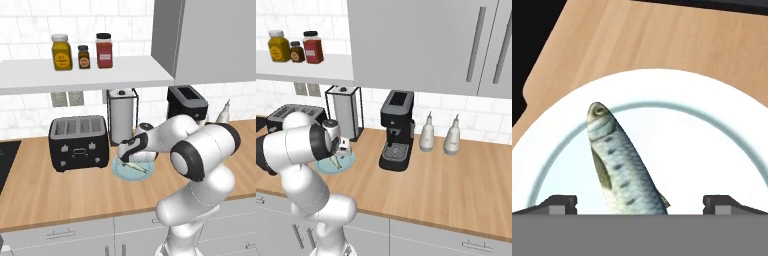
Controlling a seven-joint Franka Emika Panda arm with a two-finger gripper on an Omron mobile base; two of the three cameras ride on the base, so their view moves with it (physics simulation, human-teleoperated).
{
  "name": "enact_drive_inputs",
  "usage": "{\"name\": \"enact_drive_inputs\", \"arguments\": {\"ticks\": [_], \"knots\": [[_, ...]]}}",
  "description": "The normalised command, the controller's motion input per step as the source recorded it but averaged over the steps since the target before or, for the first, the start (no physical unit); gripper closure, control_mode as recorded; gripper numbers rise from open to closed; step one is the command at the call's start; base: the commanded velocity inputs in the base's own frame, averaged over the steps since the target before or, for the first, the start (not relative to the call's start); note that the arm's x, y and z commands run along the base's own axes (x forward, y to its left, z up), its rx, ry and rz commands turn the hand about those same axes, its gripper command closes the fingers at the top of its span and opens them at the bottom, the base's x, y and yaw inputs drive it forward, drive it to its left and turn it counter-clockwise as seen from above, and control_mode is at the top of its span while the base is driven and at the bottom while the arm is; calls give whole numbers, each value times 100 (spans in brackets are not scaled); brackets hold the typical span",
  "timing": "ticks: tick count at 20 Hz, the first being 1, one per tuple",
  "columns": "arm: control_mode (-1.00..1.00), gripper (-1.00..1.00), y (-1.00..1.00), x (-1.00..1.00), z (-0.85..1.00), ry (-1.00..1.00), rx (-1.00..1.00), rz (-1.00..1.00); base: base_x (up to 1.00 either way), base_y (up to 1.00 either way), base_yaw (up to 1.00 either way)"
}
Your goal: Pick up the knife from the drawer and place it on the cutting board. Then place the meat from the plate to the cutting board.
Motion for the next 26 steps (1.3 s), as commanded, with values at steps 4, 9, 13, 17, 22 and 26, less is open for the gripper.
{"name": "enact_drive_inputs", "arguments": {"ticks": [4, 9, 13, 17, 22, 26], "knots": [[-100, -100, 1, 0, -6, 0, 0, 0, 0, 0, 0], [-100, -100, 2, 0, -9, 0, 0, 0, 0, 0, 0], [-100, -100, 2, 0, -3, 0, 0, 0, 0, 0, 0], [-100, 100, 1, 0, 0, 0, 0, 0, 0, 0, 0], [-100, 100, 0, 0, 0, 0, 0, 0, 0, 0, 0], [-100, 100, 2, 0, -6, 0, 0, 0, 0, 0, 0]]}}
